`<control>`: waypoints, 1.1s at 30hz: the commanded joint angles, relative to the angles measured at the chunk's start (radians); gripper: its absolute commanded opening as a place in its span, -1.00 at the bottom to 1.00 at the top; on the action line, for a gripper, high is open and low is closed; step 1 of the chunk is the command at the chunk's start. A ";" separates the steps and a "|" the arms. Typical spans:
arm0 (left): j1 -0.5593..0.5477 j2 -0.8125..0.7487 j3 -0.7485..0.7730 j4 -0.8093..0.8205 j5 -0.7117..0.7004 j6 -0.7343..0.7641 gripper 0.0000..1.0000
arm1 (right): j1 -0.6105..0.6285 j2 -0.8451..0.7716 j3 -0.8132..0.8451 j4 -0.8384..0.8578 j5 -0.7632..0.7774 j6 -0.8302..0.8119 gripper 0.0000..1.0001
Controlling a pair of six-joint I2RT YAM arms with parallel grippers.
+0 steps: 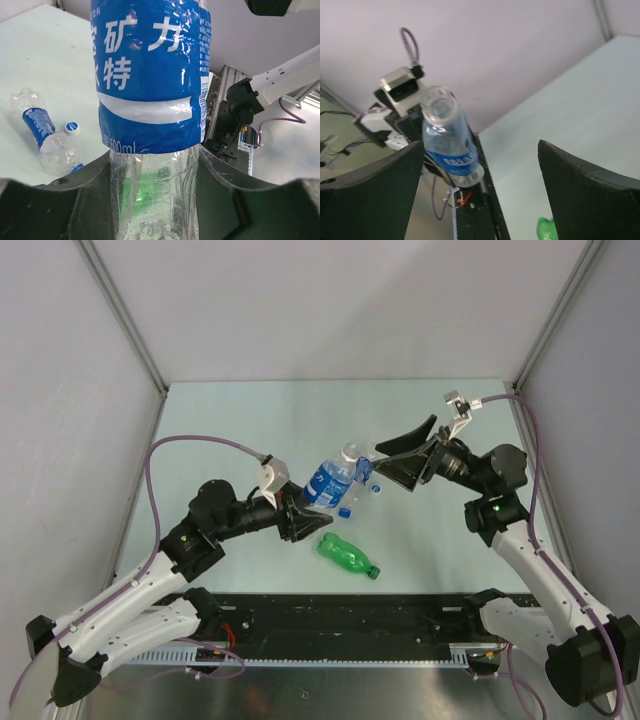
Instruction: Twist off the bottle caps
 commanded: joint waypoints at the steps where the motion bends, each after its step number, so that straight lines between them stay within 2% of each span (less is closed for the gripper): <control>1: 0.008 -0.014 0.009 0.015 0.044 -0.014 -1.00 | 0.023 0.063 0.067 0.296 -0.108 0.183 0.99; 7: 0.008 0.000 0.018 0.015 0.087 -0.015 -1.00 | 0.102 0.149 0.130 0.346 -0.118 0.193 0.98; 10: 0.008 0.003 0.020 0.015 0.096 -0.017 -1.00 | 0.133 0.175 0.142 0.358 -0.114 0.194 0.84; 20: 0.008 0.014 0.028 0.015 0.107 -0.009 -1.00 | 0.181 0.203 0.152 0.289 -0.107 0.145 0.03; 25: 0.009 0.025 0.035 0.015 0.110 -0.008 -1.00 | 0.186 0.222 0.160 0.290 -0.123 0.152 -0.81; 27: 0.008 0.027 0.035 0.015 0.110 -0.008 -1.00 | 0.186 0.223 0.160 0.285 -0.124 0.149 -0.95; 29: 0.008 0.026 0.035 0.015 0.108 -0.008 -0.97 | 0.186 0.219 0.160 0.272 -0.123 0.136 -0.99; 30: 0.008 0.026 0.035 0.015 0.108 -0.008 -0.79 | 0.186 0.216 0.161 0.260 -0.121 0.128 -0.99; 31: 0.009 0.026 0.033 0.015 0.109 -0.008 -0.40 | 0.186 0.213 0.161 0.247 -0.118 0.115 -1.00; 32: 0.008 0.026 0.032 0.015 0.106 -0.008 0.08 | 0.186 0.210 0.161 0.233 -0.115 0.100 -1.00; 33: 0.008 0.026 0.032 0.015 0.101 -0.010 0.44 | 0.186 0.206 0.161 0.217 -0.113 0.086 -1.00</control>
